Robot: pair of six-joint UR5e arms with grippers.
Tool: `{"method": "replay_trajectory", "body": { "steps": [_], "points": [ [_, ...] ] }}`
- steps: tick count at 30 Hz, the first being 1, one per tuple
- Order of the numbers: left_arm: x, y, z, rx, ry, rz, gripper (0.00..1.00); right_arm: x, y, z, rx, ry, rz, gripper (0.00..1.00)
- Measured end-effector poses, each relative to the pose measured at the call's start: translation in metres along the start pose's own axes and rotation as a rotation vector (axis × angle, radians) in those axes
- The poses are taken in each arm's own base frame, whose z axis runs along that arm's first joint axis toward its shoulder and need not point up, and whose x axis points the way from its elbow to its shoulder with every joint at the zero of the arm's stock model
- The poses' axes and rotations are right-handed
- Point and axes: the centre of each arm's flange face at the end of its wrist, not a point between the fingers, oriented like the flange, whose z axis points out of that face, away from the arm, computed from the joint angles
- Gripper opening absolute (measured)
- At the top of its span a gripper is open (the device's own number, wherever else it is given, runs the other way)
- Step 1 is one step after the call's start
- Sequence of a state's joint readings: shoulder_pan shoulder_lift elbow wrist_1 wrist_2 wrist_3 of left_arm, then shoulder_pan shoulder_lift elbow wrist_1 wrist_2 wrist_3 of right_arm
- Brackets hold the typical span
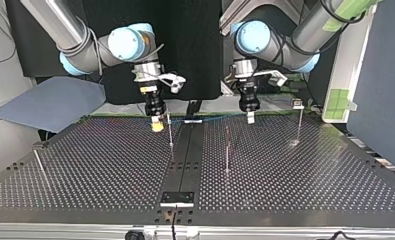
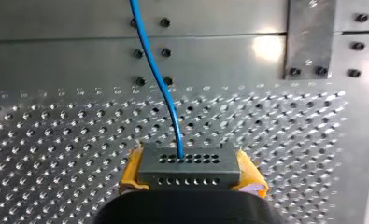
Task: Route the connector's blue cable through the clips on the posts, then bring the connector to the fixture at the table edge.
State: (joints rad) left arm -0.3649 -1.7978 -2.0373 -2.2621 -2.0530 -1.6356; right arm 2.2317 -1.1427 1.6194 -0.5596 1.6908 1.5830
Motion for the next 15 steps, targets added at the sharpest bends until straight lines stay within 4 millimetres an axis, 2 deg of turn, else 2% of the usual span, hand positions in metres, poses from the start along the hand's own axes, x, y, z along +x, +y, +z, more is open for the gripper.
{"method": "replay_trajectory", "body": {
  "steps": [7, 15],
  "points": [
    [-0.012, -0.004, 0.017, 0.004, -0.007, 0.000, 0.00, -0.004, 0.008, 0.011, -0.004, -0.004, 0.000, 0.00],
    [-0.004, -0.005, 0.026, 0.019, 0.007, 0.014, 0.00, 0.003, 0.017, 0.020, -0.013, -0.002, -0.004, 0.00]
  ]
}}
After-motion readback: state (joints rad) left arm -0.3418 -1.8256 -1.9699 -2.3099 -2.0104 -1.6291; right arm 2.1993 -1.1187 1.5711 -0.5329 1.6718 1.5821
